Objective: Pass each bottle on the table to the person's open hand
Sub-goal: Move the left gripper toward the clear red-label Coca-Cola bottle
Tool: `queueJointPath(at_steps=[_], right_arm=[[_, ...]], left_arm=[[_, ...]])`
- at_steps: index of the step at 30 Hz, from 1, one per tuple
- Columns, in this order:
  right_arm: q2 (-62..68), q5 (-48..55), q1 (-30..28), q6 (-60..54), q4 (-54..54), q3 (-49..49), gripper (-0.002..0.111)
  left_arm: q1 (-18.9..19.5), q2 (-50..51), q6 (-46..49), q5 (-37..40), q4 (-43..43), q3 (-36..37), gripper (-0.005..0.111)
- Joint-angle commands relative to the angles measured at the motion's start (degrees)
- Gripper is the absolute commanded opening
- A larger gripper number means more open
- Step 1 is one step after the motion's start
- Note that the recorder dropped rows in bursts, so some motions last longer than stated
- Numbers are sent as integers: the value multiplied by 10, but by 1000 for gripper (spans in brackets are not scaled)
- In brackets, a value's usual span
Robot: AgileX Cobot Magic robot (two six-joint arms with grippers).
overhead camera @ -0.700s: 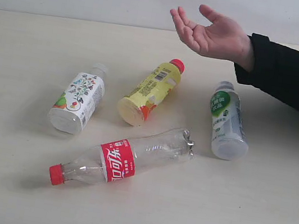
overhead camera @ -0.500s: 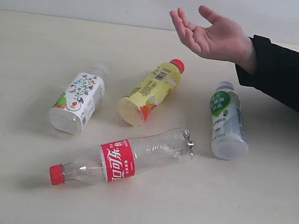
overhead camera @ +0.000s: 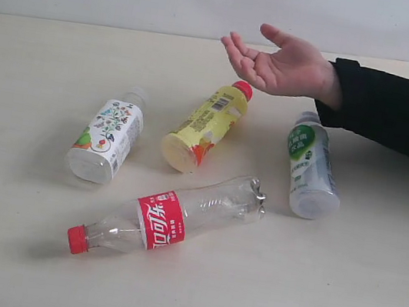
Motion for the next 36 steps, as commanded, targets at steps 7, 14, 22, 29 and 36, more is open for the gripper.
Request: queueJointPath(at_steps=[7,14,22,29,36], right_arm=[[-3,-2,2,0,0,3,0],[-3,-2,2,0,0,3,0],[-3,-2,2,0,0,3,0],[-3,-2,2,0,0,3,0],[-3,-2,2,0,0,3,0]], left_arm=[[2,-4,-221,-325,-29,-1,1],[2,-2,-140,-421,-52,-48,0],[2,222,-34,-243,-119,-276,0],[0,518,81,221,-68,-509,0],[-33,715,406,492,-261,-614,0]])
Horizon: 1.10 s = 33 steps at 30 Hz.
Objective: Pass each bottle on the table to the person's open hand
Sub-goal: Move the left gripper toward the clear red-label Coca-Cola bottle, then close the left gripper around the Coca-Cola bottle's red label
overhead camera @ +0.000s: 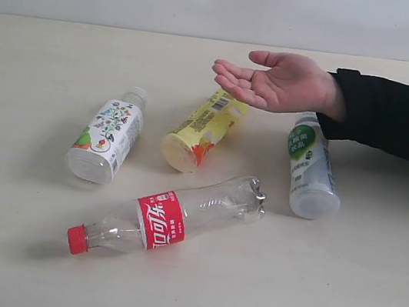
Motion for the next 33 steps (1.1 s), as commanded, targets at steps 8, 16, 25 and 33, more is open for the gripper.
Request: queueJointPath(at_steps=[8,16,25,33], right_arm=[[-3,-2,2,0,0,3,0],[-3,-2,2,0,0,3,0],[-3,-2,2,0,0,3,0],[-3,-2,2,0,0,3,0]], left_arm=[[-246,153,242,96,-158,-50,0],[-395,236,242,98,-102,-69,16],[-456,355,231,180,-88,-186,63],[-497,436,251,175,-32,-239,65]])
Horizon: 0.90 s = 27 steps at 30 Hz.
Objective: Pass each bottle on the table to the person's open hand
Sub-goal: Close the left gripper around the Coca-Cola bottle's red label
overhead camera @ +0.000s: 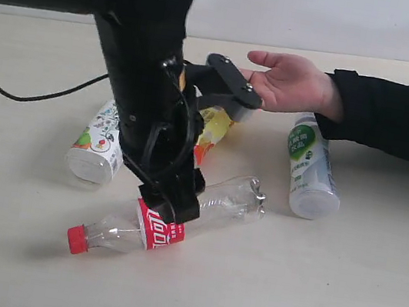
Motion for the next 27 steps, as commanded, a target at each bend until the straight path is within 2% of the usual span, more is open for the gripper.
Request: queueJointPath(at_steps=[1,7,11,27], right_arm=[[-3,-2,2,0,0,3,0],[-3,-2,2,0,0,3,0],[-3,-2,2,0,0,3,0],[-3,-2,2,0,0,3,0]], left_arm=[[-13,41,4,0,20,-29,65],[-13,88,4,-30,37,-50,66],[-13,107,4,-32,37,-50,77],[-13,162,2,-59,34,-50,77]])
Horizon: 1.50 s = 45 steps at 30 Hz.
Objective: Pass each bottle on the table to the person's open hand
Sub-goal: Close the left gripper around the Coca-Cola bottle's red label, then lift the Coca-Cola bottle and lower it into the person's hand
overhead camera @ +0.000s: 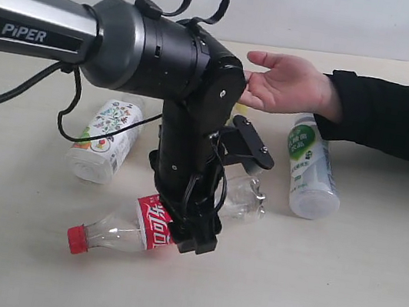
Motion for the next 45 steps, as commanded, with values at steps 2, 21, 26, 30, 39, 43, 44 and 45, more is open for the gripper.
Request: queueJointPath(at_steps=[2,21,26,30,39,43,44,45], right_arm=[[-3,-2,2,0,0,3,0],[-3,-2,2,0,0,3,0],[-3,-2,2,0,0,3,0],[-3,-2,2,0,0,3,0],[-3,-2,2,0,0,3,0],[-3,-2,2,0,0,3,0],[-3,-2,2,0,0,3,0],[-3,-2,2,0,0,3,0]], left_arm=[[-2,11,-1,-10,-2,-4,77],[-2,23,-1,-4,-2,-4,75],[-2,23,-1,-4,-2,-4,50],[-2,23,-1,-3,-2,-4,0],[-2,-31,1,56,5,-4,0],[-2,-83,-45,52,5,-14,0],[-2,-90,-58,52,5,-19,0],[-2,-96,-74,52,5,-24,0]])
